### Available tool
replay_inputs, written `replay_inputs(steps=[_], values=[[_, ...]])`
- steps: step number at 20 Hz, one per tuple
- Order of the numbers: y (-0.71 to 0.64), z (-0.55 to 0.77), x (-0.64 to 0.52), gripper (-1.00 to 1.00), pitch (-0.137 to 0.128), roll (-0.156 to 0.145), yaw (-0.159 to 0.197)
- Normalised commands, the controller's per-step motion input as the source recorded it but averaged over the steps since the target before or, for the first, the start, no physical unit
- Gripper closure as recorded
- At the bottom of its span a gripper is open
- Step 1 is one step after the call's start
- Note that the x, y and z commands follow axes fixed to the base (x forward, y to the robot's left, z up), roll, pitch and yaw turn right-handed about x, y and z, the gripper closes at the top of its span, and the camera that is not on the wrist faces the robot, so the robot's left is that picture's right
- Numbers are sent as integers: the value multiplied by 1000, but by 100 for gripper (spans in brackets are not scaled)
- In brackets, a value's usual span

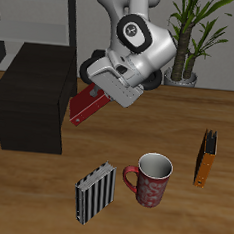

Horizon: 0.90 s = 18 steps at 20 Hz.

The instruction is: Place the red book in the top region of the shelf

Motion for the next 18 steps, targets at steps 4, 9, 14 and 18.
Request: replay_inputs(steps=[4,9,14,18], values=[[-176,168,13,100,-26,-52,-23],[-222,46,-65,100,-9,-53,-15],[-134,-37,-27,100,1,-35,-2],[-138,49,5,100,-29,-28,4]])
